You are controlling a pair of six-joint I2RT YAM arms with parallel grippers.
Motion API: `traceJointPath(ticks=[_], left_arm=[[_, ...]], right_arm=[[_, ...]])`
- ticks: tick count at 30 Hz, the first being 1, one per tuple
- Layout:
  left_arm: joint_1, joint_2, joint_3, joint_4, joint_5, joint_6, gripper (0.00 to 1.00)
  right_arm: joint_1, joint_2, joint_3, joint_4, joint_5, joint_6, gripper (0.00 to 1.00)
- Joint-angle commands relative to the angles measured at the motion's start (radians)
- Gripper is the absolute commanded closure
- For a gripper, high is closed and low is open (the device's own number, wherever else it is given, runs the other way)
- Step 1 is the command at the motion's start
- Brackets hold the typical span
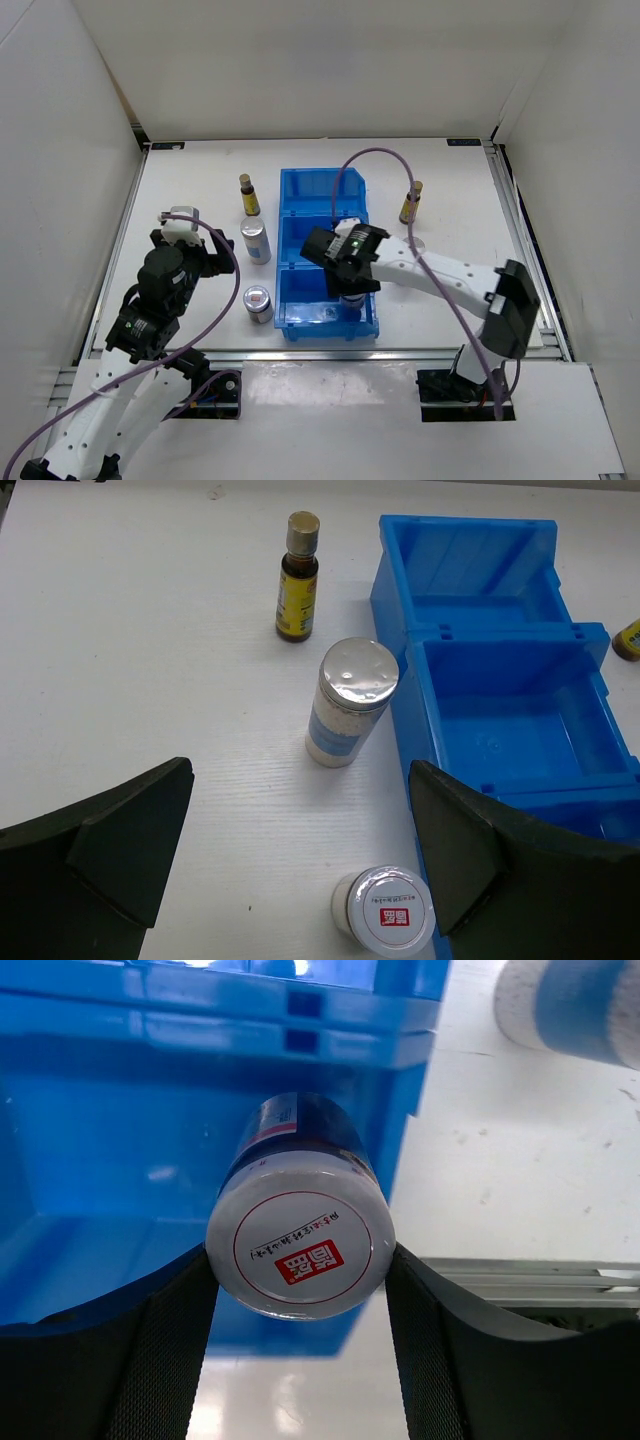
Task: Organize the condiment bottles
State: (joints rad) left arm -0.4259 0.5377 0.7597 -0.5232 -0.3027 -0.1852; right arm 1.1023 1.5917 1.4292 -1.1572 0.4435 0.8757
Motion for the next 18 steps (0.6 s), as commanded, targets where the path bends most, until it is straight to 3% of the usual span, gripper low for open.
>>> traceJointPath(ticks=[1,18], left_arm=[[-0.004,0.001,-0.007,0.009,0.004,-0.008,0.01],[-0.004,-0.018,-0.016,0.019,0.011,0.01,0.01]], right_arm=[[0.001,0.051,0.065,-0.018,0.035,0.049,1.0],[-0.133,0.091,-0.084,0.163,-0.19,0.063,0.98]])
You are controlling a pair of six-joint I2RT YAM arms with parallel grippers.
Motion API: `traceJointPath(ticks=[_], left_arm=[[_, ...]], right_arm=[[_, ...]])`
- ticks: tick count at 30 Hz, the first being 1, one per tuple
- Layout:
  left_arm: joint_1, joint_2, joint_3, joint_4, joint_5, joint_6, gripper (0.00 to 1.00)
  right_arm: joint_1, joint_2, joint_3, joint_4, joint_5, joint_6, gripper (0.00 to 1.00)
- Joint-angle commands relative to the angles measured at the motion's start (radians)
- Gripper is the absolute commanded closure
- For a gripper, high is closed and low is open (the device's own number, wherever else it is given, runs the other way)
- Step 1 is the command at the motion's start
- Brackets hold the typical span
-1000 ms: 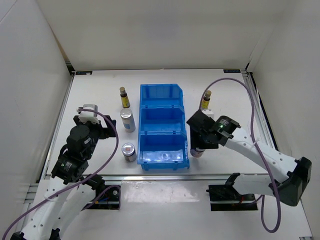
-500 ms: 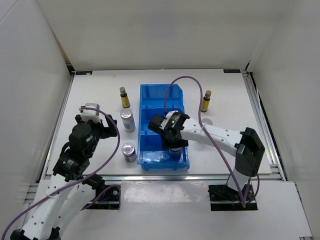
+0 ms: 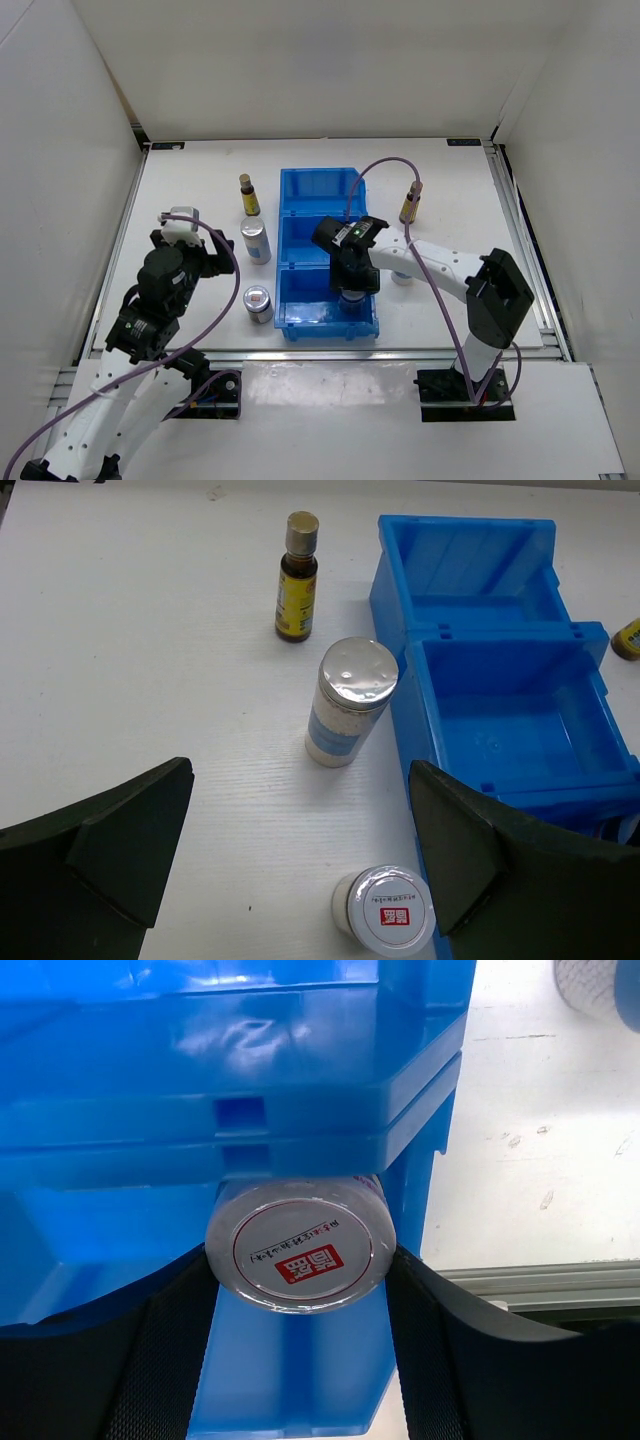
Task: Organize the condiment bottles
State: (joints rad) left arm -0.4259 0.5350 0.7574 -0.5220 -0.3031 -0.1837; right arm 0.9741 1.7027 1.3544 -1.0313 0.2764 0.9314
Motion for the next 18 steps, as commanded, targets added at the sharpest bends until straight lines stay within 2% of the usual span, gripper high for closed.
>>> traceJointPath(ticks=[1,5,11,12,14,15,16,17,18], left_arm=[[-0.004,-0.015,-0.013,0.017,0.039,0.009,0.01],[-0.004,-0.015,-0.013,0.017,0.059,0.026,0.01],[-0.004,-0.024,-0.023,0.027,0.05,0.024,0.01],[-0.004,-0.033,-0.023,0.027,0.05,0.024,0.01],[-0.004,-0.033,-0.035,0.036,0.05,0.0,0.01],[-0.004,-0.033,-0.044,0.036,0.05,0.0,0.01],[-0.004,-0.033,-0.044,0.036,0.05,-0.01,0.01],[-0.004,-0.033,-0.044,0.016,0.062,-0.01,0.01],[-0.004,-0.023,0.004,-0.008,0.082,-0.037,0.01]], right_arm=[[-0.005,-0.009,-0.009,0.037,-0.032,-0.002,0.98],[-0.005,0.003,0.0,0.028,-0.032,-0.002,0.96],[-0.005,0.012,0.0,0.028,-0.032,-0.002,0.79],[-0.005,0.012,0.0,0.028,-0.032,-0.002,0.59],[0.006,0.0,0.0,0.028,-0.032,-0.002,0.41],[0.006,-0.009,0.0,0.028,-0.016,0.009,0.28],[0.024,-0.023,-0.011,0.028,0.006,0.02,0.21],[0.066,-0.053,-0.011,0.014,0.094,0.064,0.13],[0.092,-0.072,-0.011,-0.001,0.151,0.095,0.0]])
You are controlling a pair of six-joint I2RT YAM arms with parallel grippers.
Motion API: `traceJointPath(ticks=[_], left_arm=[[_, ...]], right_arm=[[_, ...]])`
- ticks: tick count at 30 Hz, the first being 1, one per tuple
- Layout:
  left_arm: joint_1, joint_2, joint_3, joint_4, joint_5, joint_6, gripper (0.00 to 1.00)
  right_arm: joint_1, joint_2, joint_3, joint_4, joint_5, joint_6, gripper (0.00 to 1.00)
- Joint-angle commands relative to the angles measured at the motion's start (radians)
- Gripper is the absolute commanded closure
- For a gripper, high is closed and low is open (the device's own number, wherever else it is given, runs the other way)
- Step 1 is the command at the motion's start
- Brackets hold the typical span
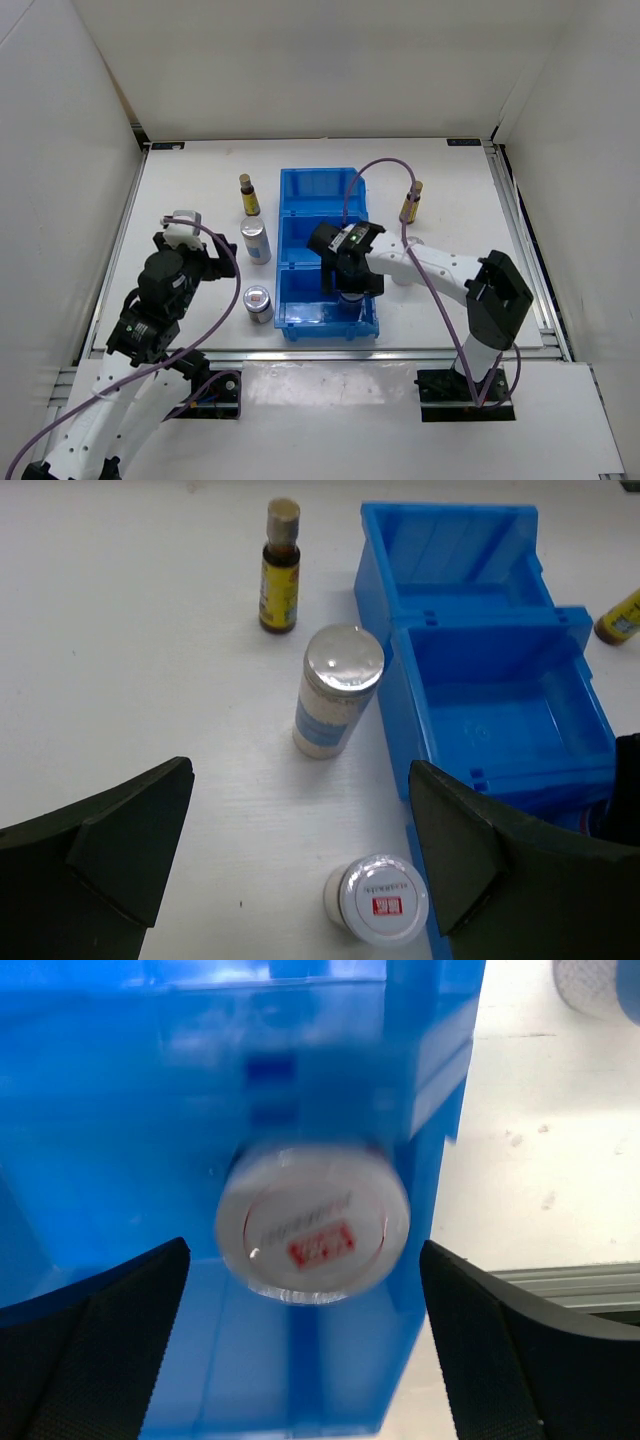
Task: Organize the condiment bottles
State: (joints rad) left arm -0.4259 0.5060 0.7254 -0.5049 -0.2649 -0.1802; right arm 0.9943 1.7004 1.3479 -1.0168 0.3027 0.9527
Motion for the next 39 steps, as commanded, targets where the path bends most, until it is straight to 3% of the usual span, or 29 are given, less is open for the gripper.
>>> traceJointPath(ticks=[1,3,5,13,23,32,39], left_arm=[[-0.004,0.046,0.069,-0.056,0.07,-0.053,0.01],[-0.004,0.139,0.187,-0.188,0.13,-0.149,0.01],[-0.004,0.201,0.258,-0.301,0.173,-0.224,0.02],[-0.004,0.368,0.154,-0.369,0.412,-0.416,0.0],[-0.112,0.405,0.085,-0.434,0.285,-0.551,0.0],[-0.113,0.469,0.066,-0.434,0.159,-0.59,0.0],[-0.113,0.529,0.057,-0.411,0.148,-0.59,0.0]], right_arm=[[0.099,-0.09,-0.004,-0.034,0.185,0.107,0.0],[0.179,-0.143,-0.015,-0.1,0.336,0.222,0.0],[0.21,-0.191,-0.045,-0.109,0.377,0.253,0.0],[0.253,-0.312,-0.131,-0.097,0.449,0.325,0.0],[0.262,-0.538,-0.326,0.066,0.463,0.328,0.0],[0.262,-0.51,-0.306,0.066,0.454,0.297,0.0],[0.262,-0.51,-0.306,0.066,0.454,0.297,0.0]])
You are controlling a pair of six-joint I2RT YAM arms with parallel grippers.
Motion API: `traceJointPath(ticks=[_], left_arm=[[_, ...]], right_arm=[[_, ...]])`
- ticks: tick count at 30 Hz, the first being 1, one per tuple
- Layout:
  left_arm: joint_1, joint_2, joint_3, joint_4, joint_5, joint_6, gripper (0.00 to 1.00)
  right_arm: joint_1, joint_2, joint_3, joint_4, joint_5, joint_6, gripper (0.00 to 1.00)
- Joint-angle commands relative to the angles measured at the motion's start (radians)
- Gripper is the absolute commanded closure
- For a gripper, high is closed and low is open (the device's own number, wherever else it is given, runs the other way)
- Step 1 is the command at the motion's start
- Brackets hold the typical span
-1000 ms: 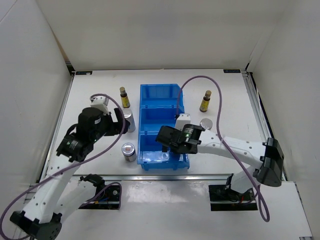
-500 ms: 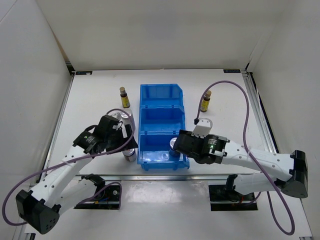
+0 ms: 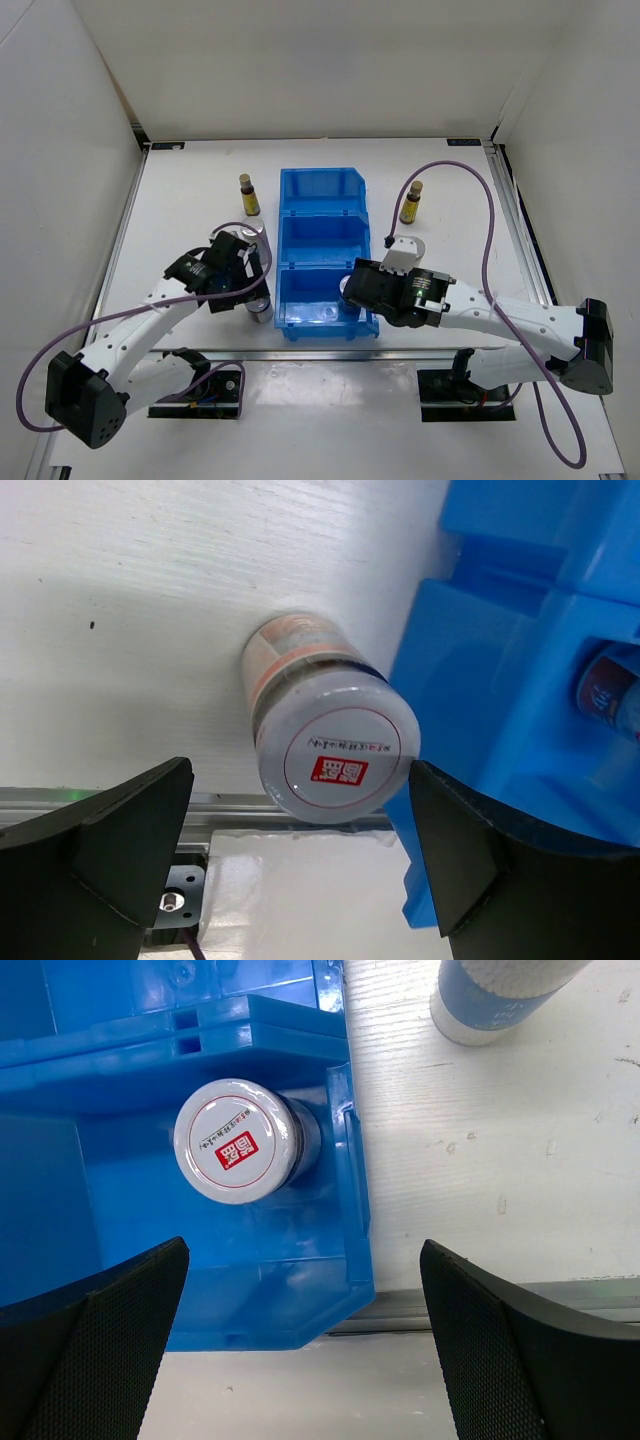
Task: Organize the condiment bottles
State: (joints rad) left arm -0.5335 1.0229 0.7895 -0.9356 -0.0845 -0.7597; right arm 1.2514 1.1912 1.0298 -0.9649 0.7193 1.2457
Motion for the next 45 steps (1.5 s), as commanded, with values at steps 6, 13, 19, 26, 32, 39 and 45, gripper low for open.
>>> traceJointPath(ticks=[6,13,19,26,32,39,45], left_arm=[[-0.005,0.022,-0.016,0.076,-0.032,-0.01,0.02],[-0.005,0.042,-0.016,0.096,-0.023,0.008,0.22],[-0.005,0.032,-0.016,0.096,-0.014,0.008,0.28],[-0.005,0.065,-0.035,0.096,-0.014,0.008,0.03],[-0.005,0.074,-0.026,0.126,-0.014,0.008,0.01],[-0.005,0.054,-0.026,0.126,-0.023,-0.001,0.01],[-0.005,0.054,-0.026,0.126,-0.032,-0.032,0.01]], right_arm=[[0.005,-0.001,0.012,0.014,0.037,0.004,0.0],[0.005,-0.001,0.012,0.014,0.037,0.004,0.0],[0.005,-0.001,0.012,0.014,0.037,0.004,0.0],[0.005,-0.001,0.012,0.014,0.037,0.004,0.0],[0.005,-0.001,0.012,0.014,0.037,-0.005,0.0],[0.005,-0.001,0.012,0.014,0.037,-0.005,0.0],[0.005,-0.001,0.012,0.014,0.037,-0.014,0.0]])
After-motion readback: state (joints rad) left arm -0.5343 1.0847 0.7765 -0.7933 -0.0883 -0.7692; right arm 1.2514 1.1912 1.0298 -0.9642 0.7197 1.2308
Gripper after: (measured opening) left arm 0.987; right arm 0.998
